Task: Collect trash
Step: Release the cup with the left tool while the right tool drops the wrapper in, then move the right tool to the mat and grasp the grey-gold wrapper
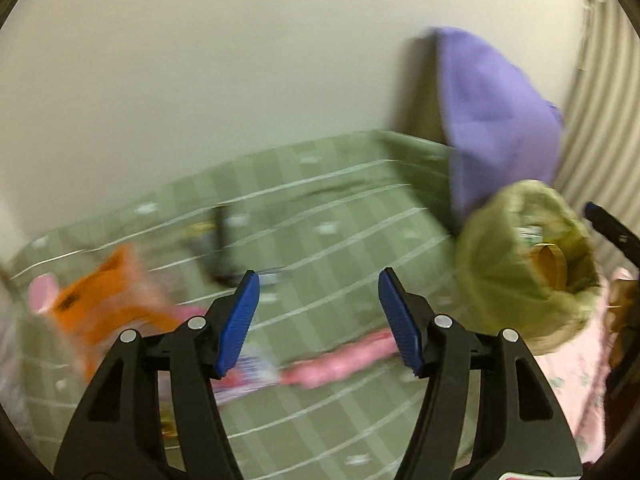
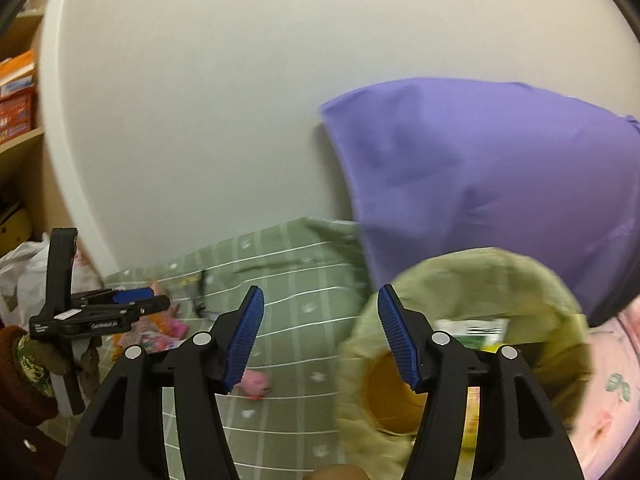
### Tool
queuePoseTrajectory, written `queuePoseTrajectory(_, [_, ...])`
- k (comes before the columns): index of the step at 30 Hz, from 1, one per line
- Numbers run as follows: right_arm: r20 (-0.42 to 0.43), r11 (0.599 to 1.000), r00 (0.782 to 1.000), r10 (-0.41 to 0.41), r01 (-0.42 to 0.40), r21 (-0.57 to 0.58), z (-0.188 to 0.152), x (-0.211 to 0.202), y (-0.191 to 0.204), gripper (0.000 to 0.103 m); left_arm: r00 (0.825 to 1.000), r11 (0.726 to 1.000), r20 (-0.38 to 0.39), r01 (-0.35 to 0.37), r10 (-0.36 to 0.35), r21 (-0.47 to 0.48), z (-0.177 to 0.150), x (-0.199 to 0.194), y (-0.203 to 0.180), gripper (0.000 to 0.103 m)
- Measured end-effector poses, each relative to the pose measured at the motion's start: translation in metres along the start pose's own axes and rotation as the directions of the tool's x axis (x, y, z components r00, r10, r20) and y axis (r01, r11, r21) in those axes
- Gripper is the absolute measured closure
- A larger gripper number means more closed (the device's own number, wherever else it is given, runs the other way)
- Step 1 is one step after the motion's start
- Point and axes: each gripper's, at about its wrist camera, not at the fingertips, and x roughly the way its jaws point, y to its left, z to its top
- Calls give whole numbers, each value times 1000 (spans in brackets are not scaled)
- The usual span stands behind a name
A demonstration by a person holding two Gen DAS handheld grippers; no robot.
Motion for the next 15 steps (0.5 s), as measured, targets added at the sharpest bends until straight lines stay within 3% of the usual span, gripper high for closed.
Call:
queuePoseTrajectory(4, [-44, 998, 997, 59, -59, -7, -3, 25, 18, 36, 995, 988, 12, -100, 102, -116, -16, -16, 59, 44])
queuePoseTrajectory(7, [-30, 994, 993, 111, -112, -18, -6, 36, 32, 36, 987, 967, 5, -158, 162, -200, -30, -27, 97, 44])
queuePoseTrajectory(9, [-68, 987, 985, 158, -159, -19, -6, 48, 39, 36, 981, 949, -7, -191, 195, -249, -41, -35, 119, 44])
queuePoseTrajectory(11, [-123, 982, 978, 171, -179, -55, -8, 61, 52, 36, 976, 934, -19, -213, 217, -287, -49, -41, 135, 44])
queuePoseTrajectory(15, [-141, 970, 975, 172, -193, -149, -12, 87, 83, 36, 970, 917, -16, -237, 244, -321, -61, -55, 151, 44])
